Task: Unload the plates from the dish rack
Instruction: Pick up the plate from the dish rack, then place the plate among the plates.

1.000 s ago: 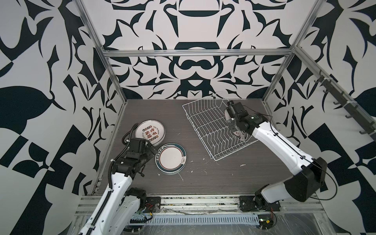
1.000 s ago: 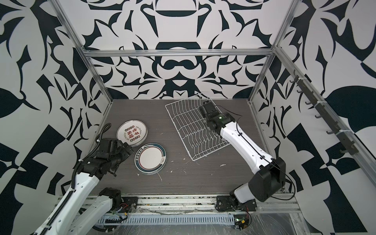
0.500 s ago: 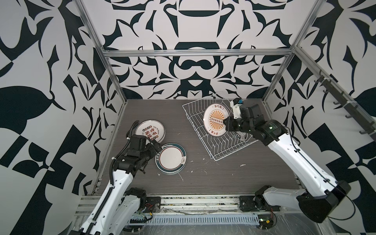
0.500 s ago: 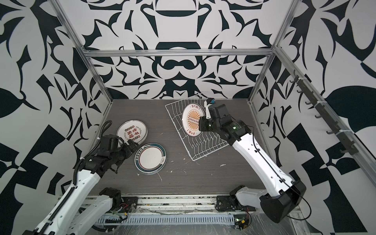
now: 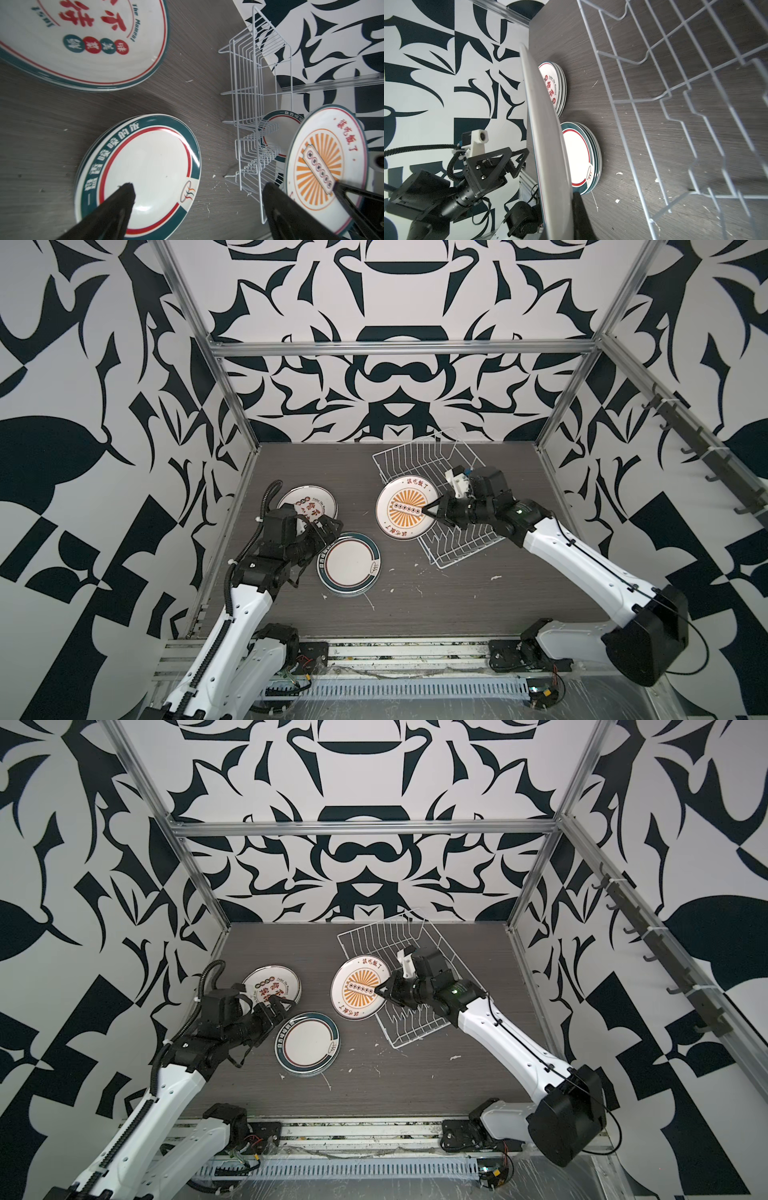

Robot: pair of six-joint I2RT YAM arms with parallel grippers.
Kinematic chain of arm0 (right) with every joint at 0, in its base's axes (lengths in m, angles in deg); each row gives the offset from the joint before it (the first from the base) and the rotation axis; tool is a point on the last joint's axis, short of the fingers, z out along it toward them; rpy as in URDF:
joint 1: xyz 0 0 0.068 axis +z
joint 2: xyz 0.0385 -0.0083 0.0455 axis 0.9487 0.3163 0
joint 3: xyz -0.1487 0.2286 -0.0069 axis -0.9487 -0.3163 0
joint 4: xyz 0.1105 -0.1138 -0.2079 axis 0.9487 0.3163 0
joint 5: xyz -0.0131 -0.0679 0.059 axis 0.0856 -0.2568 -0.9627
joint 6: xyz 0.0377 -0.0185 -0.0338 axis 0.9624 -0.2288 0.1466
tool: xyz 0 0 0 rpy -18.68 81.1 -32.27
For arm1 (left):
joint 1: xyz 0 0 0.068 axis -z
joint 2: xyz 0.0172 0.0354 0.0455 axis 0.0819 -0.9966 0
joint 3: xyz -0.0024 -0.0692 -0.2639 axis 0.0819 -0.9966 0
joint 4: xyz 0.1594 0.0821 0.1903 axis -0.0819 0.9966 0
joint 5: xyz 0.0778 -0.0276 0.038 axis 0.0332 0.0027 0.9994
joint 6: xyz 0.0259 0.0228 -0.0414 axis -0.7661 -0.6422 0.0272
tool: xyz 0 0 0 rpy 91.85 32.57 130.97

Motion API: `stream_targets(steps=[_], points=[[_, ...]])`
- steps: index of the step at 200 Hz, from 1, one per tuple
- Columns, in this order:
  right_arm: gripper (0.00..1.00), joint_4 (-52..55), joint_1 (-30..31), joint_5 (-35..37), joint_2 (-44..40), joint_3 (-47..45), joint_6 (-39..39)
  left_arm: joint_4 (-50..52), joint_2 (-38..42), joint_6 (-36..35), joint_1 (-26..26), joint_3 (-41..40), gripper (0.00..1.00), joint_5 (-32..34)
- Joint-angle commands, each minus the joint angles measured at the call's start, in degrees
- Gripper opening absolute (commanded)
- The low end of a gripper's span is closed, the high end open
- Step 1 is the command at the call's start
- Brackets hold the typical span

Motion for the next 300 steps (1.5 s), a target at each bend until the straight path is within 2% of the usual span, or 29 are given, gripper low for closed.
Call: stream_targets(steps=[1, 19, 73, 80, 107, 202, 234, 262, 279, 300], points=[[0.00, -10.16, 2.25, -3.05, 0.59, -0.92, 4.49, -5.03, 0.18, 1.54, -0.16, -0.75, 0.99, -5.20], [0.00, -14.37, 4.27, -3.84, 2.65, -1.48, 6.71, -6.75, 0.01, 2.12, -0.21, -1.58, 1.00, -6.14], [0.00, -26.04, 8.39, -6.01, 7.53, -2.79, 13.73, -13.63, -0.85, 4.01, -0.16, -4.11, 0.86, -9.89], [0.00, -27.13, 8.63, -6.26, 7.85, -2.98, 14.39, -13.98, -1.02, 4.07, -0.21, -4.26, 0.79, -10.10], [0.00, -29.47, 9.16, -7.01, 8.88, -3.43, 15.96, -14.63, -1.40, 4.37, -0.16, -4.51, 0.70, -10.83], [0.00, -33.49, 10.41, -8.37, 12.07, -3.68, 17.81, -15.32, -0.83, 4.43, -0.16, -4.82, 0.27, -12.55], [0.11, -33.58, 10.96, -8.11, 12.62, -3.39, 17.50, -14.84, -0.19, 4.08, -0.16, -4.89, 0.12, -13.00], [0.15, -33.90, 11.06, -8.54, 13.42, -3.15, 17.63, -13.33, -0.08, 3.68, -0.21, -4.58, 0.01, -12.60], [0.16, -34.12, 11.21, -8.59, 13.71, -3.07, 17.62, -12.03, 0.18, 3.13, -0.17, -4.40, 0.00, -11.88], [0.23, -34.11, 11.21, -8.46, 13.70, -3.15, 17.65, -10.37, 0.75, 2.64, -0.25, -3.99, 0.00, -10.85]])
